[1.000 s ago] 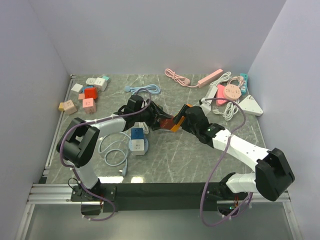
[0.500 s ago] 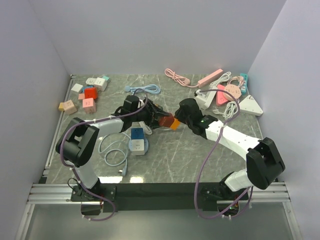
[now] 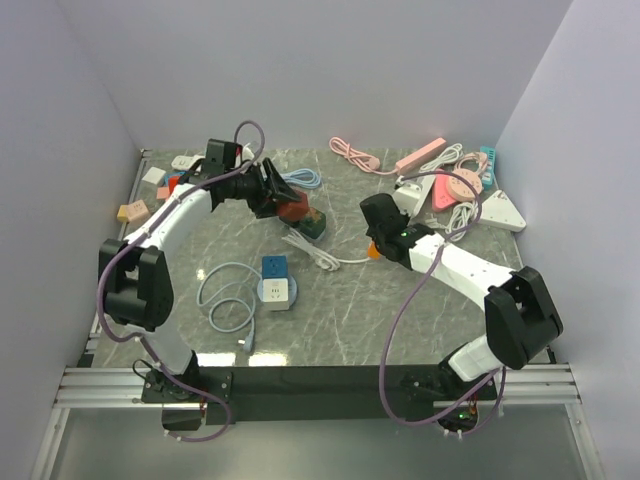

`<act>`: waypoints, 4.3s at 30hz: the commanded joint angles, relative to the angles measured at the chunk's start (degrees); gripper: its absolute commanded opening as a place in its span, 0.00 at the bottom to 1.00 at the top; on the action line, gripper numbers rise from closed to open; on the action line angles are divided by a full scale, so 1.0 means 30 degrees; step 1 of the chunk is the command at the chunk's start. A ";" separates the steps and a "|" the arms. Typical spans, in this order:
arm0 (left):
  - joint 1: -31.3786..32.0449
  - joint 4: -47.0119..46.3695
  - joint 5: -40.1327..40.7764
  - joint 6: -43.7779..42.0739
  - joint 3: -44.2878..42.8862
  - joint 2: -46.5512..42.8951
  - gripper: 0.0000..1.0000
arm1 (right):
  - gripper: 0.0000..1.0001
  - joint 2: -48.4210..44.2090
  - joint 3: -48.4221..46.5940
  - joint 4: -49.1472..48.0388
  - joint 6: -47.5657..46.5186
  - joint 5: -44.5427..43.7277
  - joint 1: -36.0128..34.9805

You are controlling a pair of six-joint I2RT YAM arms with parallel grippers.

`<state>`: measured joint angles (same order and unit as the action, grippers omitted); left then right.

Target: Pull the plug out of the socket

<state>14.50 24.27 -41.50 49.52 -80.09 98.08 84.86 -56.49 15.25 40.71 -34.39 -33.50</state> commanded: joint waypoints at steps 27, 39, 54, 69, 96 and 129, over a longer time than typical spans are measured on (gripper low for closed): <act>-1.2567 0.4537 0.6008 -0.4554 -0.8898 0.8935 0.03 | 0.00 0.2736 -1.1079 0.5881 0.2718 0.0207 0.9428; -1.2568 0.5619 0.6126 -0.4990 -0.8575 0.8586 0.99 | 0.00 0.8825 -1.6931 0.1417 0.7055 0.5927 1.3772; -0.9963 0.4888 0.3319 -0.5489 -0.2572 -0.0169 0.99 | 0.58 1.5776 -2.2833 0.3914 0.8784 0.8094 1.4447; -0.7151 0.4801 0.2436 -0.5842 -0.1545 -0.1932 0.99 | 0.84 0.8024 -1.6481 0.1889 0.5661 1.1051 1.3716; 0.3190 0.8697 1.3476 -0.6692 0.2235 -0.2139 1.00 | 0.87 -0.4350 -0.0303 0.5670 0.0316 0.8535 -0.0874; 0.5743 -0.0851 0.5020 -0.1946 0.5105 -0.2137 0.00 | 0.85 -0.1834 0.3625 -0.3352 0.0434 1.6413 -0.2136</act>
<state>32.32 30.85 -15.59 40.05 -64.77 95.44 77.93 -45.84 10.79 42.74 10.85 -39.66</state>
